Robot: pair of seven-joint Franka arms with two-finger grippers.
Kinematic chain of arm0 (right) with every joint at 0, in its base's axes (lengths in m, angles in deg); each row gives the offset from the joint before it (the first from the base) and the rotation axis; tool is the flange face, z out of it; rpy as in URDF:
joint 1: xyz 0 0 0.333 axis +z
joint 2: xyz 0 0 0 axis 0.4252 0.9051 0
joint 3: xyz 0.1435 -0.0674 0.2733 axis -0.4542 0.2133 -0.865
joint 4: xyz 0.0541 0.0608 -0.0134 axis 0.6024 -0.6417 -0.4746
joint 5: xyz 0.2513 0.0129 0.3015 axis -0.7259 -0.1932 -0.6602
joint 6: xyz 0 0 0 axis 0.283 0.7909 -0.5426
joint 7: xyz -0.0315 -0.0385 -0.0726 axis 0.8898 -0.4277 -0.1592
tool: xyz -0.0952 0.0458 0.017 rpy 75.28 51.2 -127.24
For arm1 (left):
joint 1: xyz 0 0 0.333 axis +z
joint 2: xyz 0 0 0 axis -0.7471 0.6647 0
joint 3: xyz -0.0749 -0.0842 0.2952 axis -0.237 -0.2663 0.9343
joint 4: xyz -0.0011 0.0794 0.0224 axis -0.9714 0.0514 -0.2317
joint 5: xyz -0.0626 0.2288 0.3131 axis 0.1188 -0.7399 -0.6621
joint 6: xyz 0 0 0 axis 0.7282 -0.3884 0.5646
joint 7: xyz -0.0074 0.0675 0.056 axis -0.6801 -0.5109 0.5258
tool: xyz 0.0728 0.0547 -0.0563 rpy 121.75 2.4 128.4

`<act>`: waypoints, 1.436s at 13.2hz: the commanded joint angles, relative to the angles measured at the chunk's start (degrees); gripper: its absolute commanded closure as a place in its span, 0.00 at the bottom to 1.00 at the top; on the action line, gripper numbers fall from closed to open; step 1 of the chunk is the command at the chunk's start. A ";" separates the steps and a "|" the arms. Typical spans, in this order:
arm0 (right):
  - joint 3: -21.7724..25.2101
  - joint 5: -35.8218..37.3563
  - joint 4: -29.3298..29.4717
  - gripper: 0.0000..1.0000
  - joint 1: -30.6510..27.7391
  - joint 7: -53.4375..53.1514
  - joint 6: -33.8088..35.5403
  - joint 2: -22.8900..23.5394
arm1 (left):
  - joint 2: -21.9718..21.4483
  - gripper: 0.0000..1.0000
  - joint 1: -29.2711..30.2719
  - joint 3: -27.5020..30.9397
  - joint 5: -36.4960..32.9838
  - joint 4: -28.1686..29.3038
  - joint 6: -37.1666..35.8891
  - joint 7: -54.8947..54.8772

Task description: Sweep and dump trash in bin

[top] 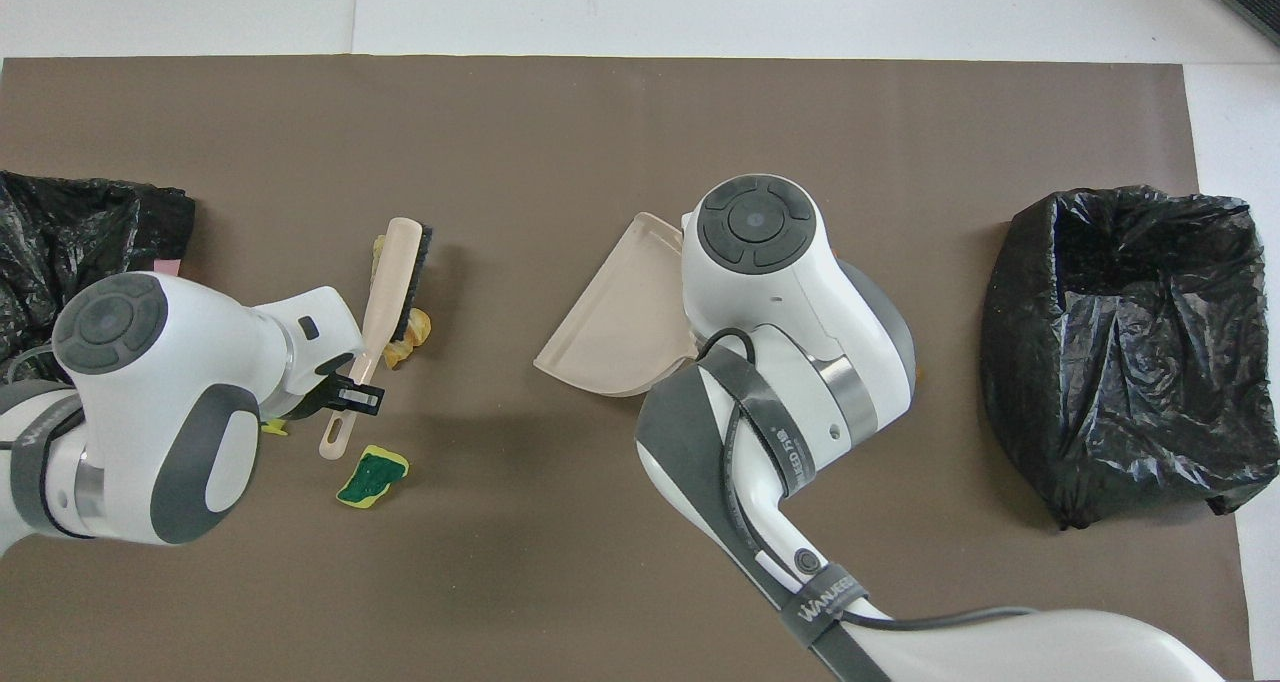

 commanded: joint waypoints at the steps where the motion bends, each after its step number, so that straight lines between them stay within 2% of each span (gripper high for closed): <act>1: -0.30 0.63 -8.92 1.00 -0.88 12.62 -5.97 -4.93 | 3.37 1.00 0.24 1.17 -3.36 -8.18 -5.76 -0.12; 3: -0.39 0.63 -15.16 1.00 -0.70 18.78 -11.86 -7.65 | 3.46 1.00 0.06 3.62 -5.83 -8.91 -6.31 0.15; 4: -0.48 0.63 -16.41 1.00 -0.79 20.64 -12.15 -8.28 | 3.55 1.00 0.06 5.11 -5.93 -8.82 -5.95 0.15; 6: -0.39 0.54 -16.78 1.00 -0.62 26.78 -12.85 -7.76 | 4.68 1.00 -0.02 7.32 -8.89 -8.82 -5.60 0.15; 9: -0.39 0.54 -16.86 1.00 -0.44 26.89 -15.92 -6.09 | 6.45 1.00 0.15 7.50 -11.20 -6.81 -1.93 0.15; 12: -0.39 2.20 -16.86 1.00 0.96 26.37 -15.58 -6.26 | 4.35 1.00 -0.46 6.97 -11.29 -1.62 -0.33 -0.11; 17: -0.39 3.35 -16.95 1.00 1.41 24.00 -16.10 -5.82 | 0.92 1.00 -1.34 -0.22 -10.68 4.35 1.52 0.24; 19: -0.39 3.97 -18.09 1.00 1.41 23.91 -19.08 -5.30 | -1.27 1.00 -1.43 -3.73 -10.33 7.52 1.43 0.23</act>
